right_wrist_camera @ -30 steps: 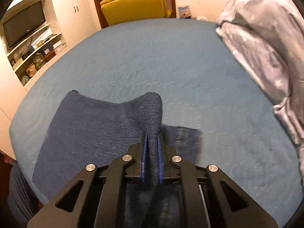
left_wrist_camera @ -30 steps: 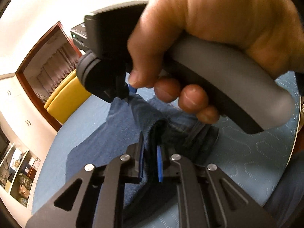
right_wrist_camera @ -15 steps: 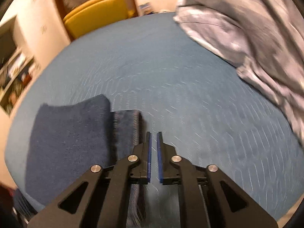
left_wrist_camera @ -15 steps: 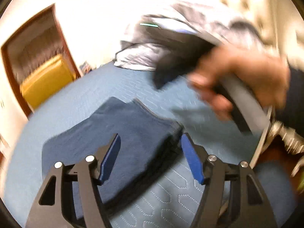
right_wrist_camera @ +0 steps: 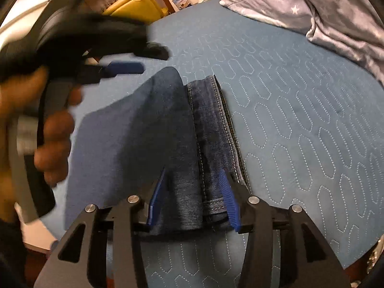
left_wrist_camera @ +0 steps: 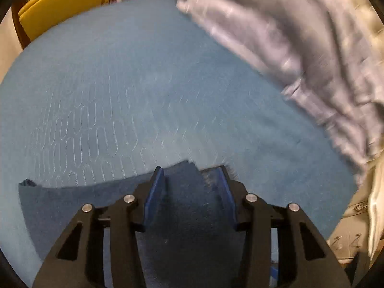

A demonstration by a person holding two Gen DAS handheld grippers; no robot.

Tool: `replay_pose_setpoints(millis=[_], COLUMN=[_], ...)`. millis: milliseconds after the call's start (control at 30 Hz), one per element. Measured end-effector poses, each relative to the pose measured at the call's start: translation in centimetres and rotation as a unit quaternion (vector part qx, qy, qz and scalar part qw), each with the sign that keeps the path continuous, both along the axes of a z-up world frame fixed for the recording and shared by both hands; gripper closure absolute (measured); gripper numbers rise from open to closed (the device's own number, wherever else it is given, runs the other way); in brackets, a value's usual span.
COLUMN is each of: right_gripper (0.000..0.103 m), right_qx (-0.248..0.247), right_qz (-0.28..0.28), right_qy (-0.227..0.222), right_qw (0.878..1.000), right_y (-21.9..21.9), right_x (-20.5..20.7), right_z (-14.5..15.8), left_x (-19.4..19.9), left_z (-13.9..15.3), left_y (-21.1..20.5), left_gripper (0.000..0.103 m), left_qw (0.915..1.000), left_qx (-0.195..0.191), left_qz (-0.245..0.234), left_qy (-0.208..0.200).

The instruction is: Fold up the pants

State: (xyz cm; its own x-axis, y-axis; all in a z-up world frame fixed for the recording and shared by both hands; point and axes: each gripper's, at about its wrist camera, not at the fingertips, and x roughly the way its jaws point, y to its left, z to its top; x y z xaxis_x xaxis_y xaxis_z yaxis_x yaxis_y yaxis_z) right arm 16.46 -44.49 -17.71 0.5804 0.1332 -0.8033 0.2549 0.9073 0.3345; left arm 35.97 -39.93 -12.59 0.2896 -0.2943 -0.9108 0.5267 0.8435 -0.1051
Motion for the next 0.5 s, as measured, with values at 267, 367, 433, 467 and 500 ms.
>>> replay_pose_setpoints(millis=[267, 367, 433, 467, 500], right_gripper=[0.091, 0.091, 0.091, 0.091, 0.091], right_qx=[0.003, 0.002, 0.002, 0.006, 0.005], right_qz=[0.01, 0.008, 0.005, 0.003, 0.002], right_qy=[-0.015, -0.03, -0.033, -0.032, -0.031], right_qw=[1.0, 1.0, 0.999, 0.999, 1.0], right_y=[0.3, -0.2, -0.4, -0.6, -0.6], right_x=[-0.7, -1.4, -1.9, -2.2, -2.3], right_z=[0.1, 1.1, 1.5, 1.6, 1.6], left_x=[-0.8, -1.2, -1.7, -2.1, -2.1], left_z=[-1.2, 0.1, 0.4, 0.7, 0.8], left_y=[-1.7, -1.8, -2.3, -2.6, -3.2], left_gripper=[0.092, 0.094, 0.097, 0.1, 0.101], left_qw=[0.9978, 0.9987, 0.9985, 0.998, 0.9979], left_qx=[0.061, 0.042, 0.038, 0.04, 0.04], left_qz=[-0.023, -0.026, -0.033, -0.039, -0.042], left_qy=[-0.01, -0.012, -0.02, -0.029, -0.031])
